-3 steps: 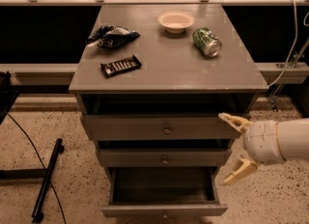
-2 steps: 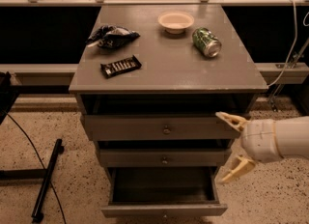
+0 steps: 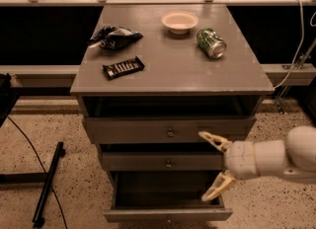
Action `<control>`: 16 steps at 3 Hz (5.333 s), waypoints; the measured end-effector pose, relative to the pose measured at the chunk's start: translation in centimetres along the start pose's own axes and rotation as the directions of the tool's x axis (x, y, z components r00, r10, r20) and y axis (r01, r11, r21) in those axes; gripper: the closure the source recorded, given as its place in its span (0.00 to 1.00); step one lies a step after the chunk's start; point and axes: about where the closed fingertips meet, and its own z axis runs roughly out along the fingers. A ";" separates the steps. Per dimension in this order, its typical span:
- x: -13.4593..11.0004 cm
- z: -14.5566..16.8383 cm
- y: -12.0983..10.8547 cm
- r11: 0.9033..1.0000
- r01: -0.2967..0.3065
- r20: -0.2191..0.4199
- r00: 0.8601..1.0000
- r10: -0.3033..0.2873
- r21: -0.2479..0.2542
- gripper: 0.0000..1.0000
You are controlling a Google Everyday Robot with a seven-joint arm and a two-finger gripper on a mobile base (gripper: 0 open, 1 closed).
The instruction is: Close bottom drawer
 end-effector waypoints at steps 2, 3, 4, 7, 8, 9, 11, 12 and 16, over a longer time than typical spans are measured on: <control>8.4 8.2 2.5 0.996 0.044 0.023 0.999 -0.046 0.072 0.00; 8.8 8.7 2.8 0.997 0.035 0.036 0.999 -0.037 0.069 0.00; 10.6 9.4 2.9 0.998 -0.001 -0.023 1.000 0.002 0.068 0.00; 29.5 14.7 8.6 0.987 -0.089 -0.237 0.964 0.119 0.136 0.00; 33.5 16.8 9.4 0.988 -0.044 -0.191 0.979 0.072 0.150 0.00; 35.2 18.1 9.6 0.988 -0.055 -0.164 0.983 0.079 0.144 0.00; 38.5 19.7 11.6 0.998 -0.052 -0.230 0.971 0.060 0.039 0.19; 40.2 20.4 13.0 0.998 -0.060 -0.211 0.976 0.059 0.003 0.42; 45.3 24.7 14.8 0.999 -0.035 -0.177 0.983 0.040 0.035 1.00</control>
Offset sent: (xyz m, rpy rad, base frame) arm 0.0065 0.0325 -0.1456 0.1780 -0.0707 0.0987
